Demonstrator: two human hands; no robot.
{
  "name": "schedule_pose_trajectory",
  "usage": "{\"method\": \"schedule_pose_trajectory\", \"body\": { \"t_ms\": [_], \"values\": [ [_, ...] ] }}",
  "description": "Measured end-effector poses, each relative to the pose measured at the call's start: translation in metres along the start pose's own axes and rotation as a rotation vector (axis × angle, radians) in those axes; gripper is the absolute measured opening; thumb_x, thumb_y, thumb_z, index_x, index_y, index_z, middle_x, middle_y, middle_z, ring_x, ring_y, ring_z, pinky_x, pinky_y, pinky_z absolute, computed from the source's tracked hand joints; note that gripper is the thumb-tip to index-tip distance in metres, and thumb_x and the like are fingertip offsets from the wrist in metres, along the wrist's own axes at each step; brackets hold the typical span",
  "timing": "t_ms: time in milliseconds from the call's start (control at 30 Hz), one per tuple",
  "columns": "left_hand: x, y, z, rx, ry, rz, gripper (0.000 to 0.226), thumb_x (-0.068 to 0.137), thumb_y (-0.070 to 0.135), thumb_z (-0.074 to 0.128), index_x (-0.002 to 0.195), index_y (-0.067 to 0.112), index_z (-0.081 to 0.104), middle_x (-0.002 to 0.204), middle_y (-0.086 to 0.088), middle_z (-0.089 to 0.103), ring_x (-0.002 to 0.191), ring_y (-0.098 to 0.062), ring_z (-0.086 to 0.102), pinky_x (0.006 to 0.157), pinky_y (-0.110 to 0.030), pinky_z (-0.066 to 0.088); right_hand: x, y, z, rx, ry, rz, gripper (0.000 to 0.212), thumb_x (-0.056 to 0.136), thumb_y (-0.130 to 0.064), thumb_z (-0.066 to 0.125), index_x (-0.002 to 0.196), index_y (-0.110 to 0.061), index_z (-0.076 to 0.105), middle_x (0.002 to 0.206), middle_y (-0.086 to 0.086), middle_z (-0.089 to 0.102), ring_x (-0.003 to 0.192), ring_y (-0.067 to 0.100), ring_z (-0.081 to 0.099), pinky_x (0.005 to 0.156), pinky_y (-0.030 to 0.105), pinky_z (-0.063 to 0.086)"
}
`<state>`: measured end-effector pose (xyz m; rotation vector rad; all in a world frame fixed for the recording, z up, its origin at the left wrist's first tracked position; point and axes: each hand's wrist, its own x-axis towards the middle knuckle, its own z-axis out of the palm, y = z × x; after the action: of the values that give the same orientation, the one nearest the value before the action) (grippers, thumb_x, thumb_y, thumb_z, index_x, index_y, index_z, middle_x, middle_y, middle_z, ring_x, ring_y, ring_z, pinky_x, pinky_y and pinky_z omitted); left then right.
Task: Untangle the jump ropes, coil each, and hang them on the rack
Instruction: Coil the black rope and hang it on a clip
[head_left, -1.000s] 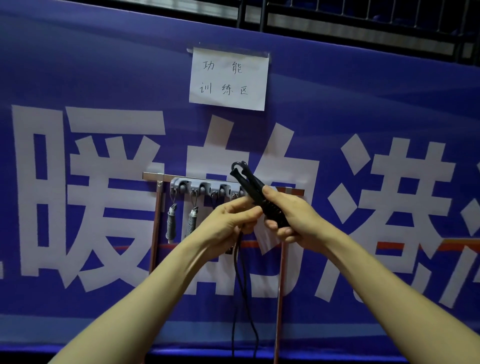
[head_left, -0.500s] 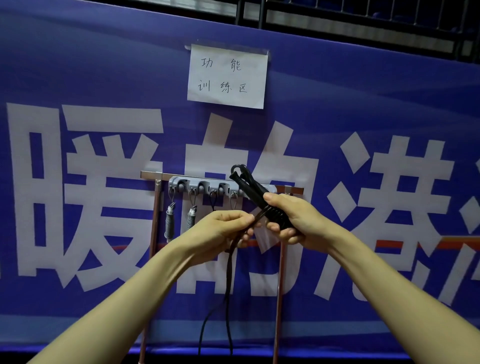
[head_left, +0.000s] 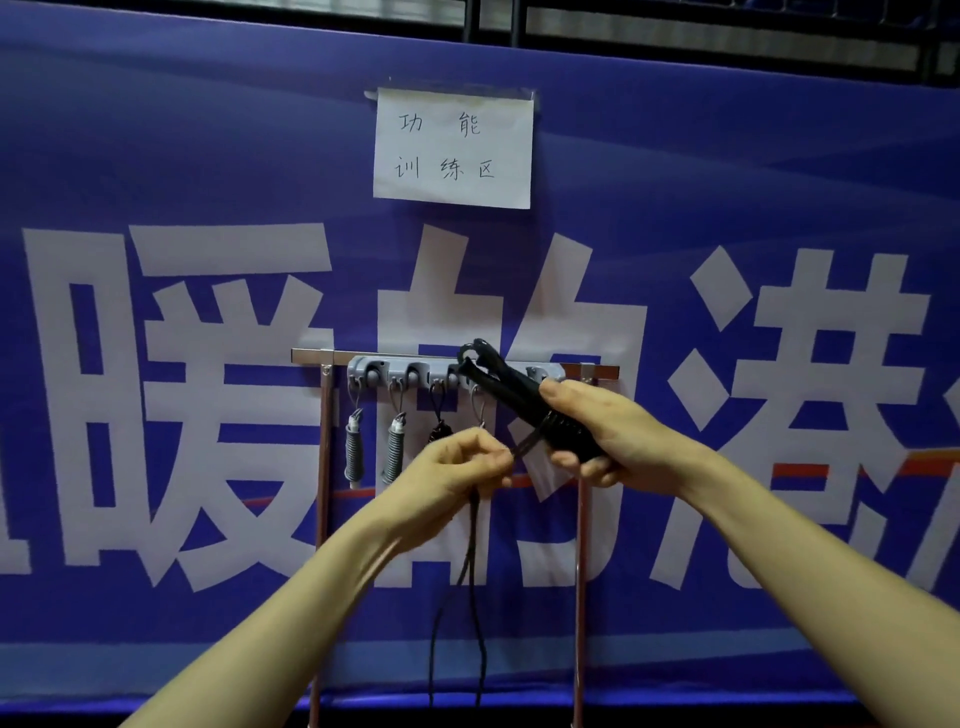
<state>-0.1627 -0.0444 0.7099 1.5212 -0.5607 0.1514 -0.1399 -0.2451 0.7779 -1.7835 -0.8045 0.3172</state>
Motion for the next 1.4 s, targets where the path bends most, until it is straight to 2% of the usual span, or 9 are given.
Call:
{"method": "schedule_pose_trajectory", "body": {
  "t_ms": [233,367,500,667,800,933,1067,1233,1400],
  "values": [
    [0.003,0.027,-0.005,0.434,0.007,0.333,0.021,0.086,-0.008,0.059,0.084,0.013,0.060,0.072,0.013,0.069,0.069,0.002,0.064,0.064,-0.012,0.049,-0.011,0.009,0.017,0.274,-0.537,0.256,0.051,0.084,-0.061,0.057,0.095,-0.012,0.048,0.053,-0.005,0.042,0.035,0.000,0.030,0.031,0.011,0.019],
    [0.007,0.038,-0.007,0.390,-0.122,0.358,0.017,0.081,0.012,0.068,0.090,0.011,0.054,0.073,0.009,0.065,0.067,-0.004,0.062,0.061,-0.017,0.051,-0.009,0.013,0.017,0.360,-0.787,0.366,0.052,0.084,-0.057,0.062,0.114,-0.016,0.052,0.054,-0.007,0.044,0.036,-0.002,0.034,0.032,0.011,0.014],
    [0.017,0.058,-0.018,0.428,-0.333,0.234,0.037,0.072,0.011,0.081,0.092,0.007,0.049,0.078,-0.002,0.065,0.073,-0.019,0.068,0.069,-0.029,0.057,-0.009,0.005,0.016,0.021,-0.603,0.425,0.039,0.091,-0.049,0.052,0.110,-0.015,0.052,0.060,-0.002,0.044,0.042,0.002,0.032,0.037,0.014,0.018],
    [0.017,0.050,-0.012,0.878,-0.153,0.150,0.026,0.079,0.015,0.079,0.088,0.014,0.054,0.076,0.000,0.060,0.065,-0.023,0.059,0.058,-0.035,0.051,0.005,0.010,0.022,-1.036,-0.086,0.145,0.027,0.096,-0.048,0.049,0.102,-0.021,0.053,0.081,0.000,0.059,0.064,0.013,0.052,0.055,0.026,0.041],
    [0.011,0.033,-0.002,0.472,0.009,-0.117,0.030,0.092,0.036,0.061,0.097,0.007,0.054,0.076,-0.005,0.059,0.053,-0.017,0.049,0.050,-0.025,0.047,0.013,0.024,0.019,-1.622,0.379,-0.131,0.037,0.103,-0.046,0.031,0.132,-0.023,0.037,0.105,0.006,0.063,0.090,0.027,0.062,0.062,0.033,0.036],
    [0.008,0.025,0.003,-0.063,-0.113,-0.468,0.047,0.102,0.042,0.039,0.101,0.002,0.064,0.079,-0.005,0.063,0.062,-0.012,0.052,0.067,-0.026,0.050,0.020,0.026,0.015,-1.705,0.522,-0.285,0.044,0.104,-0.040,0.029,0.143,-0.021,0.031,0.109,0.012,0.059,0.085,0.032,0.065,0.057,0.032,0.035],
    [0.013,0.021,0.010,-0.396,-0.064,-0.444,0.023,0.091,0.027,0.056,0.095,0.009,0.072,0.080,0.001,0.065,0.067,-0.009,0.061,0.075,-0.027,0.055,0.022,0.026,0.012,-1.693,0.624,-0.503,0.039,0.086,-0.032,0.070,0.120,-0.014,0.061,0.074,0.013,0.062,0.047,0.030,0.060,0.040,0.026,0.028],
    [0.014,0.019,0.018,-0.295,0.073,-0.235,0.013,0.088,0.017,0.061,0.093,0.007,0.066,0.069,0.003,0.055,0.056,-0.006,0.040,0.049,-0.015,0.046,0.018,0.018,0.012,-1.471,0.539,-0.336,0.045,0.101,-0.044,0.037,0.140,-0.020,0.034,0.108,0.007,0.060,0.088,0.030,0.065,0.065,0.037,0.047],
    [0.012,0.007,0.009,-0.069,0.161,-0.151,0.016,0.080,0.024,0.071,0.086,0.009,0.070,0.066,0.001,0.053,0.055,-0.007,0.041,0.051,-0.017,0.039,0.007,0.019,0.012,-0.963,0.302,-0.222,0.023,0.096,-0.037,0.053,0.113,-0.023,0.047,0.079,-0.004,0.059,0.068,0.015,0.059,0.057,0.024,0.044]
  ]
}}
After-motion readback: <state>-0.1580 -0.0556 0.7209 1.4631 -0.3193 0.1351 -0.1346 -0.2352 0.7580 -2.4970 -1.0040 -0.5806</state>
